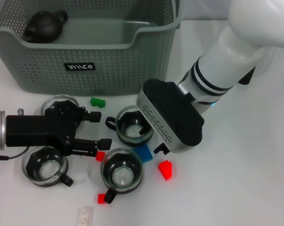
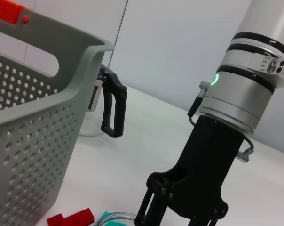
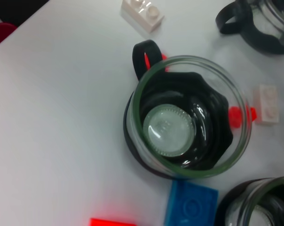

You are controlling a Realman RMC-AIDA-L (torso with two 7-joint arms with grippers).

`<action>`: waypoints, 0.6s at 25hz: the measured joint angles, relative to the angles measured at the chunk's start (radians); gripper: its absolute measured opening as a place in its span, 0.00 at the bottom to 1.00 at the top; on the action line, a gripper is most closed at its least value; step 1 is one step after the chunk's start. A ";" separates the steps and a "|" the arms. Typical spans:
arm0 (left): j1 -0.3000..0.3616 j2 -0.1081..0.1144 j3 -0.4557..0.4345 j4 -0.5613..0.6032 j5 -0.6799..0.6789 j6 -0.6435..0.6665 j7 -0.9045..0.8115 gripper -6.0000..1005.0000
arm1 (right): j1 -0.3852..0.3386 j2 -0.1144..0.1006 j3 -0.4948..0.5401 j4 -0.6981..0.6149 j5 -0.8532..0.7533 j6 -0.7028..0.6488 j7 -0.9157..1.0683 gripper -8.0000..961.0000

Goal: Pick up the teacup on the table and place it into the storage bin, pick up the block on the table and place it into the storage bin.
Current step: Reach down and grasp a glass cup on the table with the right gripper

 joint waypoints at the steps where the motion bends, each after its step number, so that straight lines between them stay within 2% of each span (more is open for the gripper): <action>1: 0.000 0.000 0.000 0.000 0.000 0.000 0.000 0.90 | 0.001 0.000 0.000 0.004 0.000 0.000 0.000 0.61; 8: 0.000 0.000 0.000 0.000 0.000 0.000 0.000 0.90 | 0.008 0.003 0.000 0.020 -0.001 0.003 -0.001 0.59; 15: 0.000 0.000 0.000 -0.011 0.000 -0.003 0.004 0.90 | 0.009 0.003 -0.001 0.020 -0.001 0.003 0.007 0.52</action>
